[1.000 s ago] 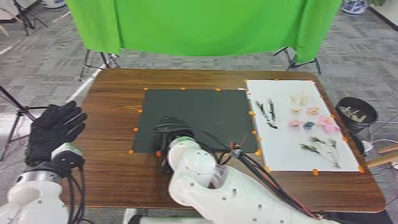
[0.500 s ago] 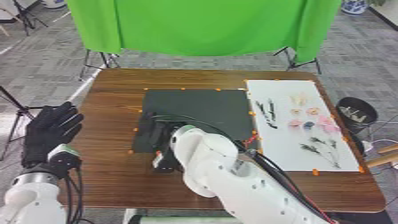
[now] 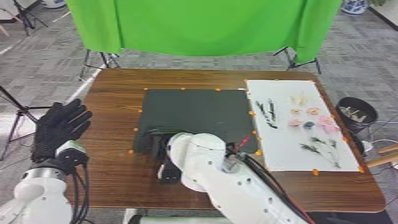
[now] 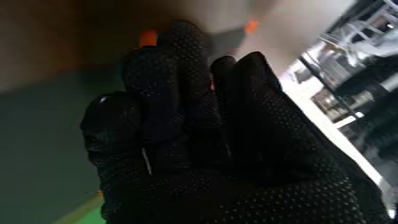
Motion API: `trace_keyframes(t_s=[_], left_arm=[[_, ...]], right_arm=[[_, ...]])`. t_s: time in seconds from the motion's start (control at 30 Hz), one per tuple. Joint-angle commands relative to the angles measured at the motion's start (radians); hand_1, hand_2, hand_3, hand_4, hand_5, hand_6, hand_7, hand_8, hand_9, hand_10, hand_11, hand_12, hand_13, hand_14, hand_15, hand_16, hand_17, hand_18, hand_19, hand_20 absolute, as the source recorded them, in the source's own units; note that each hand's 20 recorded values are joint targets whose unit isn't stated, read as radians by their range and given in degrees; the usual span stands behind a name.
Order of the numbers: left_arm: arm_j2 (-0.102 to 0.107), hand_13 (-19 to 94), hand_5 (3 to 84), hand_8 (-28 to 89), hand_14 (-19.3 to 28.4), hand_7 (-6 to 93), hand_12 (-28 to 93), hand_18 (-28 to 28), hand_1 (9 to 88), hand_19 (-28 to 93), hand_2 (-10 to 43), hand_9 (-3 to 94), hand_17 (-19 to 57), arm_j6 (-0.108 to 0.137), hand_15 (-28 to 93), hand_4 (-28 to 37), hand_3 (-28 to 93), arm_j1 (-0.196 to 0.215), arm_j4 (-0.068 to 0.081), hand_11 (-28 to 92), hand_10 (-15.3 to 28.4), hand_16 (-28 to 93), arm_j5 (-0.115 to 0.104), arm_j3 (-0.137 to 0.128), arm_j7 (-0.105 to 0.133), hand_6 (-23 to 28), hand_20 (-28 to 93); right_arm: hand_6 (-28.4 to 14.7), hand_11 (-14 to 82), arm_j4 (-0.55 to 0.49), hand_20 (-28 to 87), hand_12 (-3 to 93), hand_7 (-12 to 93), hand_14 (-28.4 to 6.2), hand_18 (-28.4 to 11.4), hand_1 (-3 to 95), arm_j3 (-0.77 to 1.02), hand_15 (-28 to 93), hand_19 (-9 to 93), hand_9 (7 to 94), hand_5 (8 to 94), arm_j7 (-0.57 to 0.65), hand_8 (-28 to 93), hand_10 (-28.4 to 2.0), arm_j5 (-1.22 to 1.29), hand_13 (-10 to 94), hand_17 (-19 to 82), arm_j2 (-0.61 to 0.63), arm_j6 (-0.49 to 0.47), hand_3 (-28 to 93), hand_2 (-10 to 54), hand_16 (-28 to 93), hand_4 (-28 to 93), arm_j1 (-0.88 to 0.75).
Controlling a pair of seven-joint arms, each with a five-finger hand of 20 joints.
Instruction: Arrange flowers
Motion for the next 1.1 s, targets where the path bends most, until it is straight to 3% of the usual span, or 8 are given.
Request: trace_keyframes(t_s=[0.03, 0.23, 0.27, 0.63, 1.1], left_arm=[[-0.008, 27, 48.1, -8, 17.6, 13.5, 10, 16.2, 27.4, 44, 15.9, 38.6, -6.6, -0.017, 41, -28.3, 70, 0.018, -0.002, 23, 17.2, -10, 0.001, -0.012, 0.009, 11.3, 5], [-0.013, 27, 48.1, -8, 17.7, 13.5, 10, 16.2, 27.1, 43, 15.8, 38.6, -6.7, -0.018, 40, -28.3, 70, 0.039, -0.008, 23, 17.2, -10, -0.011, -0.026, 0.019, 11.3, 5], [-0.009, 27, 48.1, -8, 17.7, 13.5, 10, 16.2, 27.1, 43, 15.7, 38.6, -6.7, -0.02, 41, -28.3, 70, 0.041, -0.007, 23, 17.2, -10, -0.017, -0.023, 0.029, 11.3, 5], [-0.011, 27, 48.1, -8, 17.7, 13.5, 10, 16.2, 26.9, 43, 15.8, 38.6, -6.6, -0.011, 41, -28.3, 70, 0.049, -0.012, 23, 17.2, -10, -0.024, -0.019, 0.032, 11.3, 5], [-0.021, 27, 48.0, -8, 17.7, 13.5, 10, 16.2, 27.0, 43, 15.7, 38.6, -6.6, -0.021, 41, -28.3, 70, 0.07, -0.017, 23, 17.2, -10, -0.03, -0.033, 0.027, 11.2, 5]], right_arm=[[-5.2, 38.0, -0.004, 36, 29.8, 13, -17.9, -24.8, 21.3, -0.019, 67, 92, 72.9, 54.7, 0.044, -11, -19.3, -0.005, 66, 37, 0.019, -0.018, 87, 26.3, 33, -6, 0.016], [-6.6, 37.4, -0.008, 36, 29.2, 14, -18.0, -24.9, 20.8, -0.014, 67, 92, 73.3, 59.4, 0.073, -11, -19.5, 0.001, 66, 38, 0.023, -0.019, 86, 25.5, 32, -6, 0.021], [-6.5, 37.3, -0.009, 36, 29.1, 14, -18.0, -24.9, 20.9, -0.015, 67, 92, 73.5, 60.7, 0.077, -11, -19.5, 0.014, 66, 38, 0.027, -0.01, 86, 25.4, 32, -6, 0.024], [-7.3, 36.3, -0.02, 35, 28.4, 14, -18.1, -25.3, 20.5, -0.024, 66, 92, 74.2, 62.0, 0.064, -11, -19.4, -0.021, 67, 38, 0.039, -0.007, 84, 24.2, 32, -8, 0.02], [-8.0, 34.4, -0.06, 32, 27.2, 13, -18.1, -25.4, 20.7, -0.025, 64, 92, 74.9, 63.3, 0.066, -10, -19.5, -0.002, 67, 38, 0.052, -0.017, 82, 23.5, 31, -10, 0.013]])
